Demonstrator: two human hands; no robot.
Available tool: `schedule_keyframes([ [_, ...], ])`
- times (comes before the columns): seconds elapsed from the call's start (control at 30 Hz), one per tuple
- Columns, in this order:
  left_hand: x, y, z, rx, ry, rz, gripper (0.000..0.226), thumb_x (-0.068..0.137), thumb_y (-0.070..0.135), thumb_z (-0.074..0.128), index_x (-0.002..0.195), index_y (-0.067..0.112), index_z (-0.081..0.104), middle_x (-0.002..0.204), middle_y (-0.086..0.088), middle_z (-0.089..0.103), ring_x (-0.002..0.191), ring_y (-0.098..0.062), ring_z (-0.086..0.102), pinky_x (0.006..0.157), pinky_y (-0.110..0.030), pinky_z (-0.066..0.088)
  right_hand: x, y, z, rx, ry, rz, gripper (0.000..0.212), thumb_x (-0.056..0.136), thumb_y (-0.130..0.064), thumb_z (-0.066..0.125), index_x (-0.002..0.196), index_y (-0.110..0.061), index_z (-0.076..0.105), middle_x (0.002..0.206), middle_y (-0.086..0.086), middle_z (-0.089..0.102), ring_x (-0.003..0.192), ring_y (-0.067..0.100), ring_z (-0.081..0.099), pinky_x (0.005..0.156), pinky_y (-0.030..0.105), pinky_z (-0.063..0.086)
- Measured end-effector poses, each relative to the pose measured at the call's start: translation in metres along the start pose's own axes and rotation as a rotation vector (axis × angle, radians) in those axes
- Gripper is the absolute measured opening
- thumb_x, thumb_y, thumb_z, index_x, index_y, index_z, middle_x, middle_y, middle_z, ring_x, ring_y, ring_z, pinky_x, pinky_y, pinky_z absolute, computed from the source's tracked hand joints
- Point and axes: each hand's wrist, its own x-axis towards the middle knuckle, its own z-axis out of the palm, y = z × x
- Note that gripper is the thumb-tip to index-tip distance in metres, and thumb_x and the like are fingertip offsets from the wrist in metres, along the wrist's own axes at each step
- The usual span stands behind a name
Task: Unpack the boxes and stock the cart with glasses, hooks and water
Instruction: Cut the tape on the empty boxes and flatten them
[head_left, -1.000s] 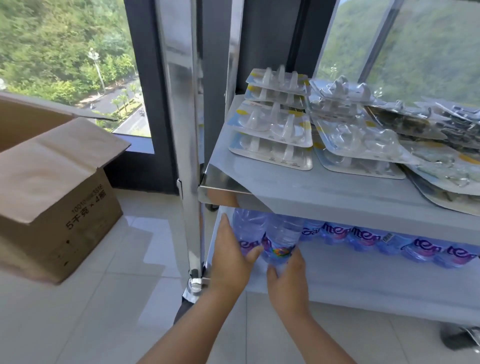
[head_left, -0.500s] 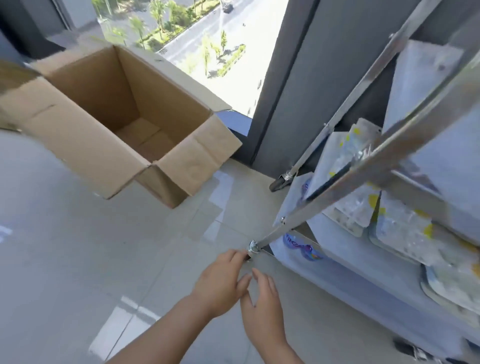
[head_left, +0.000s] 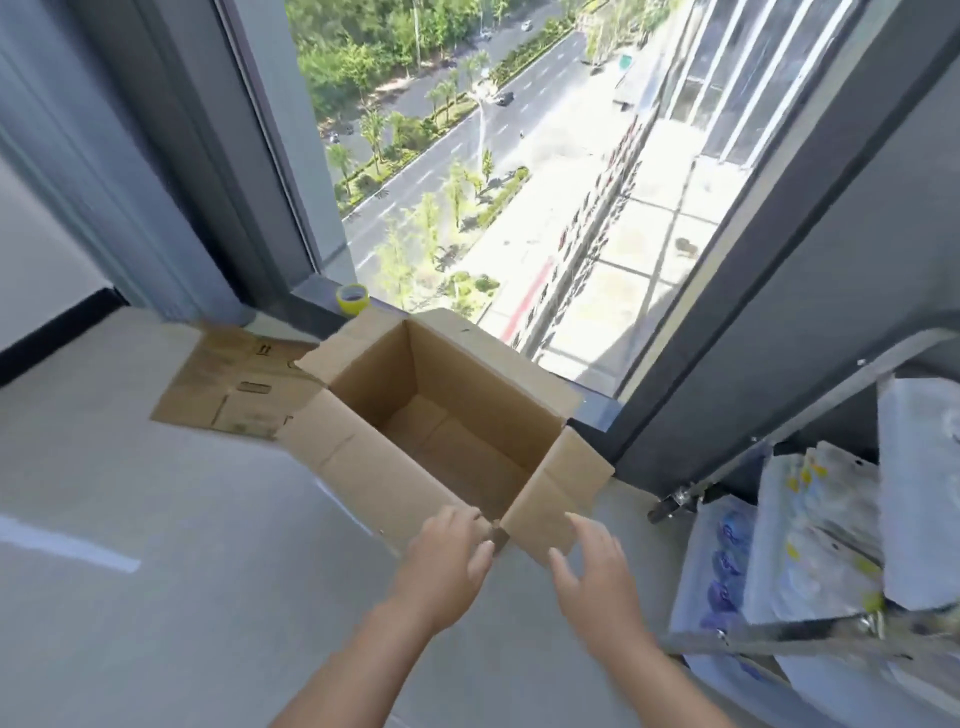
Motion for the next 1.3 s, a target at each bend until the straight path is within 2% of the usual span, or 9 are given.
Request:
schedule_keyframes([
  [0.1,0.019,-0.01,-0.055,-0.013,-0.004,-0.019,0.044,0.097,0.03,0.045,0.137,0.013,0.042,0.138,-0.004,0.043,0.126,-0.02,0.041,0.105,-0.026,0.029,0.022,-0.042,-0.001,0.009,-0.03,0.027,0.04,0.094,-0.016,0.052,0.133,-0.011,0.046,0.131,0.0,0.048,0.126,0.017,0.038,0.099,0.019,0.028],
  [0.23,0.045,-0.006,-0.125,-0.036,-0.054,-0.027,0.044,0.098,0.029,0.045,0.138,0.012,0.04,0.14,-0.004,0.041,0.128,-0.017,0.04,0.104,-0.024,0.028,0.05,-0.107,-0.013,0.012,-0.054,0.037,0.043,0.095,-0.02,0.049,0.137,-0.015,0.042,0.136,-0.003,0.046,0.128,0.013,0.036,0.103,0.024,0.032],
  [0.37,0.068,-0.011,-0.192,-0.016,-0.089,-0.033,0.045,0.096,0.034,0.045,0.137,0.015,0.04,0.14,-0.003,0.04,0.122,-0.019,0.046,0.104,-0.034,0.036,0.088,-0.172,-0.025,-0.049,-0.073,-0.004,0.046,0.095,-0.025,0.048,0.14,-0.018,0.039,0.139,-0.005,0.044,0.13,0.012,0.036,0.104,0.023,0.03],
  [0.47,0.086,-0.032,-0.243,0.028,-0.051,0.006,0.044,0.097,0.035,0.045,0.137,0.018,0.041,0.139,0.003,0.041,0.12,-0.016,0.048,0.101,-0.029,0.038,0.12,-0.217,-0.022,-0.042,-0.056,-0.001,0.047,0.095,-0.026,0.049,0.14,-0.02,0.039,0.141,-0.005,0.044,0.131,0.012,0.036,0.107,0.023,0.029],
  [0.73,0.172,-0.117,-0.35,0.065,-0.021,0.1,0.044,0.095,0.036,0.049,0.136,0.022,0.043,0.139,0.005,0.045,0.124,-0.017,0.047,0.102,-0.033,0.041,0.197,-0.328,0.027,-0.021,0.002,0.08,0.047,0.095,-0.028,0.051,0.14,-0.022,0.04,0.142,-0.002,0.046,0.131,0.016,0.041,0.108,0.028,0.033],
  [0.93,0.22,-0.155,-0.369,0.115,-0.16,0.147,0.046,0.094,0.038,0.048,0.137,0.021,0.043,0.139,0.004,0.045,0.127,-0.017,0.043,0.106,-0.036,0.037,0.23,-0.357,0.047,0.009,0.064,0.161,0.045,0.094,-0.025,0.052,0.138,-0.019,0.043,0.139,-0.001,0.047,0.13,0.014,0.038,0.106,0.023,0.029],
  [1.03,0.247,-0.16,-0.361,0.087,-0.201,0.136,0.046,0.095,0.037,0.048,0.138,0.021,0.042,0.14,0.004,0.045,0.126,-0.014,0.045,0.105,-0.033,0.038,0.253,-0.358,0.056,0.032,0.068,0.181,0.044,0.094,-0.025,0.052,0.137,-0.018,0.045,0.138,-0.003,0.048,0.129,0.013,0.039,0.107,0.023,0.028],
  [1.17,0.274,-0.17,-0.356,0.035,-0.252,0.04,0.045,0.095,0.032,0.049,0.137,0.017,0.042,0.141,0.001,0.044,0.128,-0.014,0.043,0.105,-0.028,0.034,0.286,-0.354,0.068,0.047,-0.012,0.187,0.044,0.094,-0.024,0.051,0.137,-0.017,0.045,0.137,-0.003,0.048,0.128,0.013,0.04,0.106,0.022,0.029],
  [1.3,0.314,-0.185,-0.365,0.044,-0.261,-0.008,0.044,0.095,0.032,0.049,0.136,0.019,0.043,0.139,0.001,0.045,0.125,-0.016,0.046,0.103,-0.031,0.038,0.324,-0.356,0.085,0.043,-0.109,0.206,0.043,0.095,-0.023,0.049,0.137,-0.015,0.044,0.137,-0.001,0.048,0.128,0.015,0.039,0.105,0.023,0.029],
])
